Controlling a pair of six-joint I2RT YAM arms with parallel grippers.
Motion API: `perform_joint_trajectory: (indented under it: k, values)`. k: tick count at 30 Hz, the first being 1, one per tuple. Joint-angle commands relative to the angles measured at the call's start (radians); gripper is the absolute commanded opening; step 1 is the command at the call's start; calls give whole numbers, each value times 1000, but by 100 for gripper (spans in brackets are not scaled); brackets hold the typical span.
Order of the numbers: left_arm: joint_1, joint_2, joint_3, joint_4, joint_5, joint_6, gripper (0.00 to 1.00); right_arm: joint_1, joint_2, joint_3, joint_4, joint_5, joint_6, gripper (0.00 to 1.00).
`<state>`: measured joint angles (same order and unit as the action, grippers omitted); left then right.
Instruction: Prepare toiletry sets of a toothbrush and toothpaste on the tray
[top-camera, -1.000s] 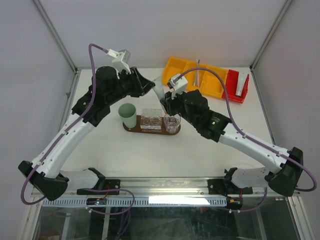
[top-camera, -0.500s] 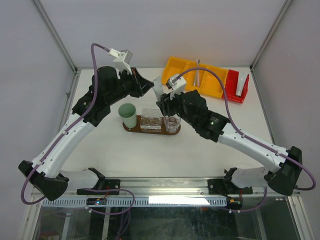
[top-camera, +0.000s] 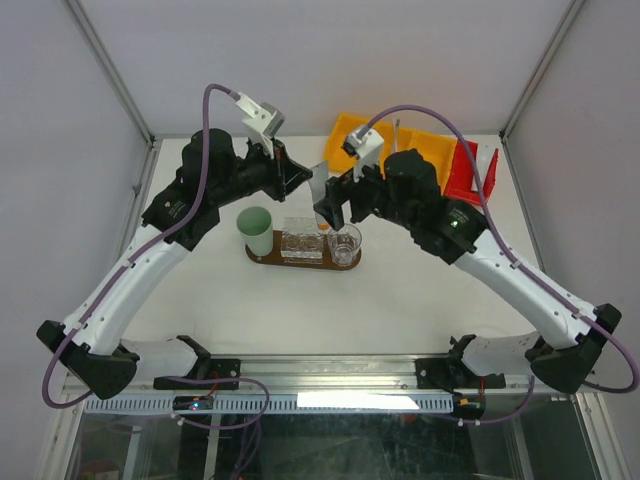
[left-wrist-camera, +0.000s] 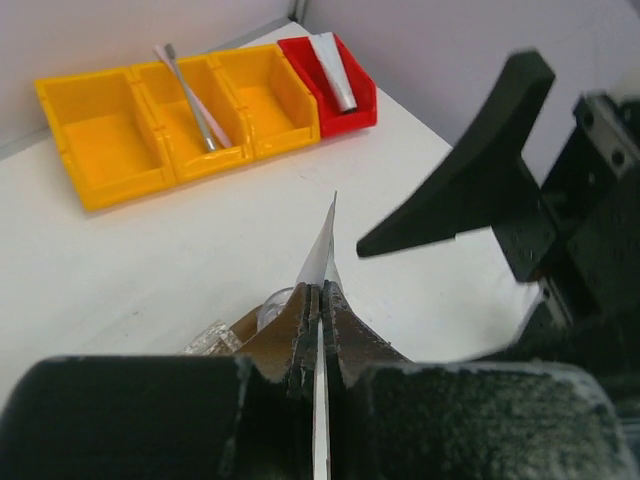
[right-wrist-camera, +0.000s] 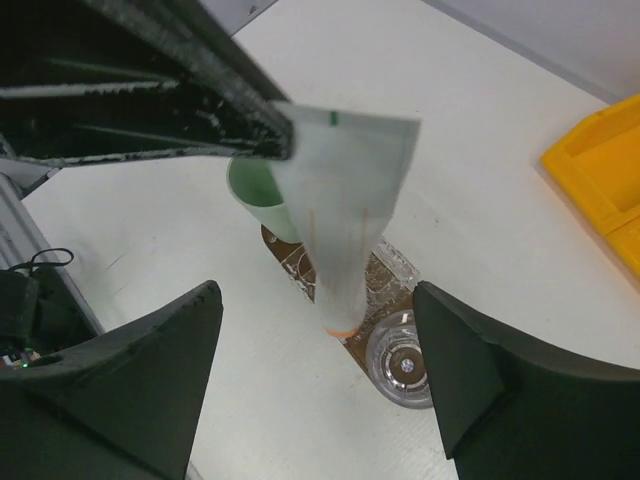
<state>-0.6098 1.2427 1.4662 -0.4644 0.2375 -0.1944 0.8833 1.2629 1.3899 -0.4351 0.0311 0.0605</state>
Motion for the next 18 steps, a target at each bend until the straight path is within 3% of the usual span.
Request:
perform_joint_trajectory:
  k: [1,4,10,18]
  values:
    - [-7,-54,23,45,194,181,0,-122,-69,112,-136,-245,-13,78]
    - [-7,-60,15,39,268,224,0,-196,-60,156,-164,-395,-30,73]
    - [-7,-59,1,38,381,285,0,-208,-28,195,-152,-592,-61,66]
    - [0,-81,-57,50,492,312,0,-212,28,227,-116,-701,-75,47]
